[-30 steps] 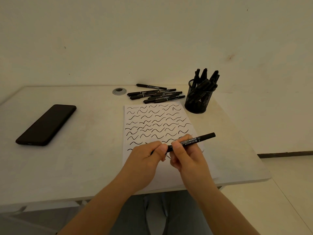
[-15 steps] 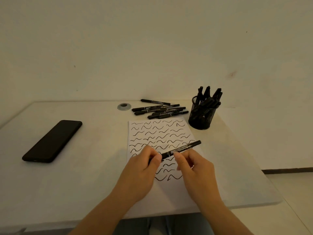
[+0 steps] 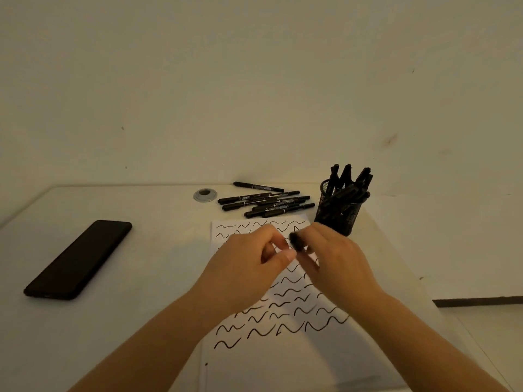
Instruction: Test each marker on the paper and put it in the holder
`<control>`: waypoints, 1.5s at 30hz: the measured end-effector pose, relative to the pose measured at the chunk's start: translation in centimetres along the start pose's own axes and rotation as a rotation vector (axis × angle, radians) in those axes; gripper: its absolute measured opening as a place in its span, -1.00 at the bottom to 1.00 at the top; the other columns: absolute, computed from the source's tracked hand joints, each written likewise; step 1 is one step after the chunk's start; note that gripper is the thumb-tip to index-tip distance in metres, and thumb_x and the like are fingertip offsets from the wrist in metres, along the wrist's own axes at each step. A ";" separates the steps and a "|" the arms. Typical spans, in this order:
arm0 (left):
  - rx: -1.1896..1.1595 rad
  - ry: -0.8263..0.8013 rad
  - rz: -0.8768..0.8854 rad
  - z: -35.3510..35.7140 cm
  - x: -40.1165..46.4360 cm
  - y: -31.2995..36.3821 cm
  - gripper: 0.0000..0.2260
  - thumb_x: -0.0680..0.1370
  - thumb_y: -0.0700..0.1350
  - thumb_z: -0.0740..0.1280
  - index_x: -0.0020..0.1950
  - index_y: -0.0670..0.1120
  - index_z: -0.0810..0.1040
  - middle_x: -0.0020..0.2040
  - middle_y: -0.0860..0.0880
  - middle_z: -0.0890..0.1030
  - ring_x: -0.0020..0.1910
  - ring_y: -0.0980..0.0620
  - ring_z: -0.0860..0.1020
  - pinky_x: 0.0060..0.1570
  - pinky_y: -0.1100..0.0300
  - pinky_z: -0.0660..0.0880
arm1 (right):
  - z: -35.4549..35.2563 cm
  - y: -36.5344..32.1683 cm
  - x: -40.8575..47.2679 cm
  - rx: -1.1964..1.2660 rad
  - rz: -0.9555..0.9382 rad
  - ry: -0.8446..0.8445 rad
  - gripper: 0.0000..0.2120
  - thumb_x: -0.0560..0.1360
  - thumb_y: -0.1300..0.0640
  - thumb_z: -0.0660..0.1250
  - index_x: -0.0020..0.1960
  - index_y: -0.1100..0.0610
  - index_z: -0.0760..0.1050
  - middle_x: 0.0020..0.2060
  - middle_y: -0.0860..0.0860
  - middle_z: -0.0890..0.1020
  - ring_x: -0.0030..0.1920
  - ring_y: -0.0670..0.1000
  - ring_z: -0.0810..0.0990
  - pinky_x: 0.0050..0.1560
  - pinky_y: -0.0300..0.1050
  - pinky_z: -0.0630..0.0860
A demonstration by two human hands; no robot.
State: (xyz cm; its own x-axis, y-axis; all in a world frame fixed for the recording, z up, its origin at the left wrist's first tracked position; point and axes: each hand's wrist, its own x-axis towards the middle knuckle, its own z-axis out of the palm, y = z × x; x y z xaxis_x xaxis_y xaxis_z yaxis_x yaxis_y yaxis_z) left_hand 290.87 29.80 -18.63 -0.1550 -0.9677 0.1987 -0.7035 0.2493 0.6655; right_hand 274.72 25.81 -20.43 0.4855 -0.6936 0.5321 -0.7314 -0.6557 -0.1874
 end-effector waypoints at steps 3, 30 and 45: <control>0.101 -0.040 -0.029 -0.8 2.0 -0.9 -0.93 0.49 0.16 0.17 -0.13 0.21 0.39 -0.38 0.13 0.51 -0.39 0.24 0.47 -0.36 0.35 0.33 | -1.1 2.0 1.8 0.094 0.222 0.072 -0.74 0.46 0.09 0.31 0.13 0.10 0.45 -0.19 -0.16 0.47 -0.23 -0.13 0.47 -0.19 -0.28 0.42; 0.624 -0.011 -0.167 -0.1 16.6 -15.1 -0.76 0.54 0.03 0.21 0.17 0.00 0.47 0.08 -0.04 0.51 -0.02 0.00 0.48 -0.21 0.19 0.35 | -0.1 9.0 8.2 0.084 0.421 0.279 -0.58 0.54 0.23 0.17 0.36 0.00 0.24 -0.30 -0.06 0.45 -0.29 0.03 0.46 -0.30 -0.08 0.37; 0.470 0.005 -0.307 -0.3 16.1 -14.9 -0.76 0.53 0.02 0.24 0.13 -0.07 0.47 -0.01 -0.07 0.55 -0.09 -0.03 0.52 -0.13 0.11 0.47 | 0.9 9.5 8.4 -0.246 0.380 0.104 -0.65 0.55 0.10 0.12 0.32 0.06 0.39 -0.09 0.08 0.65 -0.13 0.12 0.58 -0.28 -0.13 0.29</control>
State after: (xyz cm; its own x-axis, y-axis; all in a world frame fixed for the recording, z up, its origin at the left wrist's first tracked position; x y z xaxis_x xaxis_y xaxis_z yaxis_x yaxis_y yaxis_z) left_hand 299.12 10.47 -25.11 0.1079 -0.9929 0.0505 -0.9496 -0.0879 0.3008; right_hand 272.33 13.50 -18.51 0.1198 -0.8291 0.5461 -0.9462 -0.2619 -0.1901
